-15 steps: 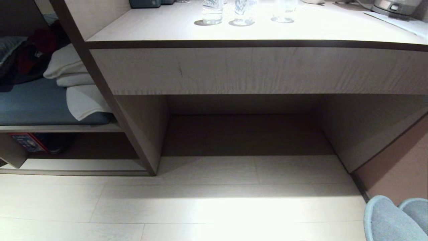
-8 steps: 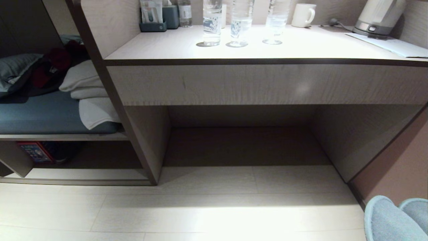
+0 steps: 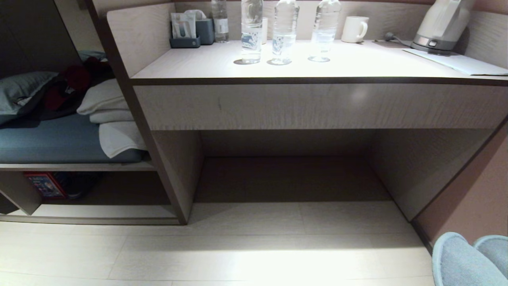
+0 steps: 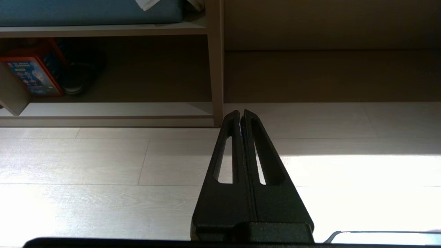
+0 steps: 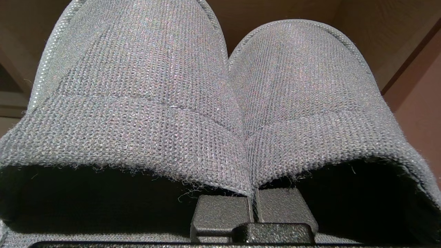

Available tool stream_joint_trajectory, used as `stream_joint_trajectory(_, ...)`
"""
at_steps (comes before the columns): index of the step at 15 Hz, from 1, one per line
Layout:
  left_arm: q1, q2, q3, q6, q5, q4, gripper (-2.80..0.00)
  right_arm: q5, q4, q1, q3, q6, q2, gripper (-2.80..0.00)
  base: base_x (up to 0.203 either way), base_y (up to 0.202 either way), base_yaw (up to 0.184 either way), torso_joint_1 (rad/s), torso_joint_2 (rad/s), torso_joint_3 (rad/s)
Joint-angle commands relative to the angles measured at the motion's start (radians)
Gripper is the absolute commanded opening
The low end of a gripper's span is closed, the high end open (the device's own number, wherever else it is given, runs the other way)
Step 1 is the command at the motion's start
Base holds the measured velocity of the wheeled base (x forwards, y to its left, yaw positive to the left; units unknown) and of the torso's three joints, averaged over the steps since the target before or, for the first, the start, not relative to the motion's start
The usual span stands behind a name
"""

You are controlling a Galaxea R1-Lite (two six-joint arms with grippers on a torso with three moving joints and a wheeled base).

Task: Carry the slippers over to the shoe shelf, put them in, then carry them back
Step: Place the slippers into the shoe cabinet

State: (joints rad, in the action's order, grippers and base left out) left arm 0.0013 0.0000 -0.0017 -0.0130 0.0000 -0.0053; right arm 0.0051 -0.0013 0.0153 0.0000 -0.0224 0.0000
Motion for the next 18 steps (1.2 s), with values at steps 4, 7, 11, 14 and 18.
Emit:
stream_joint_trajectory(4, 0.0, 0.0, 0.0, -0.002, 0.0, -0.001, -2.8, 0.001, 0.001, -0.001, 0.002, -0.001, 0.001, -2.8, 0.0, 0.014, -0.004, 0.0, 0.0, 0.001)
stream_joint_trajectory(7, 0.0, 0.0, 0.0, -0.002, 0.0, -0.001, -2.8, 0.0, 0.0, 0.0, 0.002, -0.001, 0.002, -2.8, 0.001, 0.15, -0.007, 0.003, 0.0, 0.002)
stream_joint_trajectory(11, 0.0, 0.002, 0.0, -0.002, 0.0, -0.001, -2.8, -0.001, 0.0, 0.0, 0.002, -0.001, 0.002, -2.8, 0.0, 0.195, -0.002, 0.003, 0.0, 0.004)
stream_joint_trajectory(14, 0.0, 0.002, 0.0, -0.002, 0.0, -0.001, -2.8, 0.001, 0.0, 0.0, 0.002, -0.001, 0.002, -2.8, 0.0, 0.195, 0.0, 0.002, 0.0, 0.002)
stream_joint_trajectory(18, 0.0, 0.002, 0.0, -0.002, 0.0, -0.001, -2.8, -0.001, 0.0, 0.0, 0.002, -0.001, 0.002, -2.8, 0.0, 0.193, 0.0, 0.002, 0.0, 0.003)
